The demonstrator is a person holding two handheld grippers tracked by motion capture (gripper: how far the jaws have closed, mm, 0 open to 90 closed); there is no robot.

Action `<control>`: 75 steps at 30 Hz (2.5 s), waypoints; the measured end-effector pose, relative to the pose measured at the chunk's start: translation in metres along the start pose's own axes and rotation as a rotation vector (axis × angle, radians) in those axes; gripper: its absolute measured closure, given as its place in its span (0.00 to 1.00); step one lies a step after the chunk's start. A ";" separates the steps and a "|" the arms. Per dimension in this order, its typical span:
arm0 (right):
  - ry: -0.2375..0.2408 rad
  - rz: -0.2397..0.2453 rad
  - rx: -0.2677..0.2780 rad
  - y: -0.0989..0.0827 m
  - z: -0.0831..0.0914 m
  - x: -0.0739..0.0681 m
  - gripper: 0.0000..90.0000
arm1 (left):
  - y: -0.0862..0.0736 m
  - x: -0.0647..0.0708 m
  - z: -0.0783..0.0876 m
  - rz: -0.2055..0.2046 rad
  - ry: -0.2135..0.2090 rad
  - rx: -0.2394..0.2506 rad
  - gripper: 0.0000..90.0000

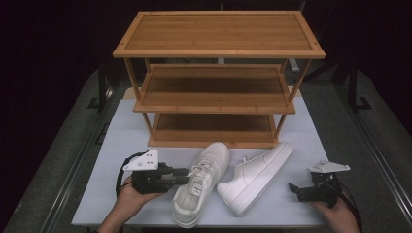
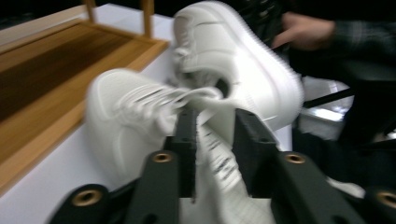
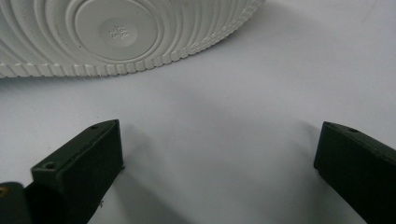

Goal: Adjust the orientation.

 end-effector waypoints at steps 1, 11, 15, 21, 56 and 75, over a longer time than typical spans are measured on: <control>0.000 0.000 0.000 0.000 0.000 0.000 0.01 | -0.001 -0.001 0.000 0.008 0.008 -0.004 0.69; 0.000 0.000 0.000 0.000 0.000 0.000 0.01 | -0.008 -0.005 -0.017 0.050 0.060 -0.062 0.37; 0.000 0.000 0.000 0.000 0.000 0.000 0.01 | -0.009 -0.005 -0.023 0.043 0.073 -0.086 0.38; 0.000 0.000 0.000 0.000 0.000 0.000 0.01 | -0.006 -0.009 -0.029 0.055 0.087 -0.089 0.48; 0.001 0.000 0.000 0.000 0.000 0.000 0.01 | 0.000 -0.012 -0.003 0.059 0.213 -0.084 0.93; 0.001 -0.001 -0.001 0.000 0.000 0.000 0.01 | -0.041 -0.033 0.072 0.209 0.366 -0.028 0.93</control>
Point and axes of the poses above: each handheld gripper's, and its own axes: z roughly backward along the jaws, y roughly out of its top, x roughly to its right, the point moved 1 cm from there along -z, roughly forward along the jaws, and after that the axes turned 1 degree about -y, right-handed, at the moved point
